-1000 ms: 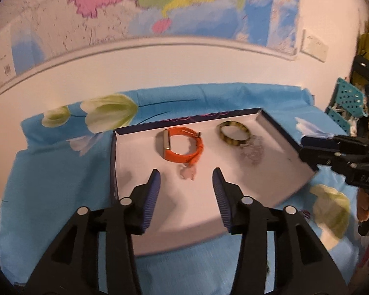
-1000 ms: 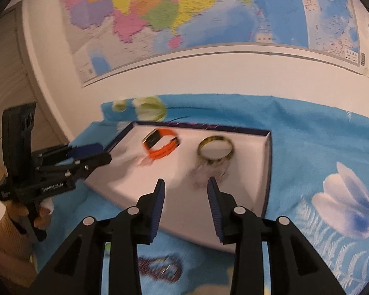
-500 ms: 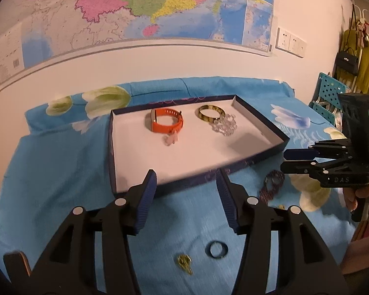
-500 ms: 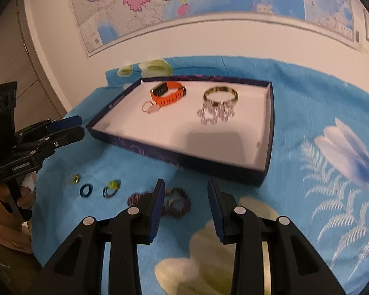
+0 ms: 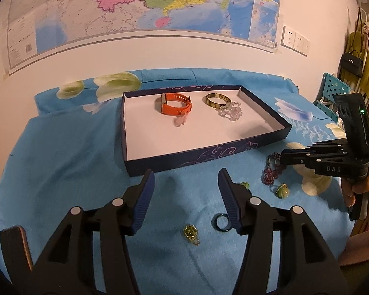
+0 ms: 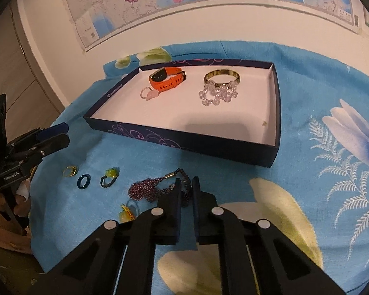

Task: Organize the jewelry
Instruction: 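Withdraw both tools and move toward the gold pendant and dark beaded bracelet, then grasp the gold pendant with the left gripper while the right grasps the dark beaded bracelet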

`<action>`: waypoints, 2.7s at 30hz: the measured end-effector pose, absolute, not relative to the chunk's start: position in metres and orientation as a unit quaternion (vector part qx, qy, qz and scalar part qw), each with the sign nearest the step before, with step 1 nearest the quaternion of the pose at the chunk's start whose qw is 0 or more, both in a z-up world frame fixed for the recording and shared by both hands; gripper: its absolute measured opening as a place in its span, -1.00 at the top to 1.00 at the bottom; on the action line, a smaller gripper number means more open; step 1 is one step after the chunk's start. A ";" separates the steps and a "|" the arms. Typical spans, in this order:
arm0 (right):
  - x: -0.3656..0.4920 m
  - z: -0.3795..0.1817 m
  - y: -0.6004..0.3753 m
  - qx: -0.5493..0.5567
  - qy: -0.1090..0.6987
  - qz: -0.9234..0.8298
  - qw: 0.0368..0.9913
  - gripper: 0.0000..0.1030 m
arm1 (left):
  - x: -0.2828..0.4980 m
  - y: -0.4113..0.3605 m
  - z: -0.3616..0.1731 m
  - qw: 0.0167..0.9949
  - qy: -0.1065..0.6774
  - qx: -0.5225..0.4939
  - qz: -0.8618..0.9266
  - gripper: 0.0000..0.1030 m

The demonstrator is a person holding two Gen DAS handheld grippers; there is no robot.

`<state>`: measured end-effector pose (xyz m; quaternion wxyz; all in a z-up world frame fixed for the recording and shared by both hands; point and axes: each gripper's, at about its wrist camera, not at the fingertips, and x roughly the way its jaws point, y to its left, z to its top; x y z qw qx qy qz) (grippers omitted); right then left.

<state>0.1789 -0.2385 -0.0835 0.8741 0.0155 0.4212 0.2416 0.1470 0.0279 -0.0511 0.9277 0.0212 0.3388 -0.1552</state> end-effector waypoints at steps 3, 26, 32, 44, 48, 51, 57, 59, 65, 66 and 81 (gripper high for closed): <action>0.177 -0.078 -0.238 0.019 0.414 0.246 0.876 0.90 | 0.142 0.030 -0.052 0.928 0.338 0.021 -0.157 -0.03; 0.157 -0.056 -0.226 0.026 0.382 0.280 0.880 0.90 | 0.118 0.031 -0.073 0.912 0.371 0.054 -0.167 0.04; 0.157 -0.059 -0.228 0.028 0.386 0.275 0.880 0.90 | 0.122 0.026 -0.078 0.907 0.380 0.058 -0.173 0.10; 0.152 -0.070 -0.238 0.024 0.408 0.260 0.875 0.90 | 0.124 0.026 -0.082 0.902 0.392 0.056 -0.174 0.19; 0.150 -0.069 -0.242 0.026 0.404 0.252 0.879 0.83 | 0.125 0.025 -0.084 0.899 0.398 0.055 -0.177 0.22; 0.145 -0.064 -0.235 0.018 0.396 0.276 0.875 0.82 | 0.125 0.025 -0.085 0.897 0.401 0.055 -0.177 0.22; 0.136 -0.075 -0.206 -0.010 0.410 0.314 0.856 0.64 | 0.125 0.023 -0.085 0.896 0.403 0.054 -0.179 0.23; 0.137 -0.081 -0.201 -0.014 0.419 0.313 0.852 0.64 | 0.124 0.023 -0.086 0.895 0.405 0.052 -0.180 0.23; 0.137 -0.087 -0.199 -0.010 0.424 0.316 0.849 0.74 | 0.125 0.025 -0.087 0.892 0.410 0.049 -0.183 0.23; 0.137 -0.087 -0.200 -0.010 0.423 0.318 0.848 0.74 | 0.125 0.025 -0.088 0.891 0.412 0.047 -0.184 0.28; 0.146 -0.067 -0.213 0.020 0.395 0.311 0.864 0.74 | 0.130 0.032 -0.083 0.895 0.410 0.026 -0.173 0.77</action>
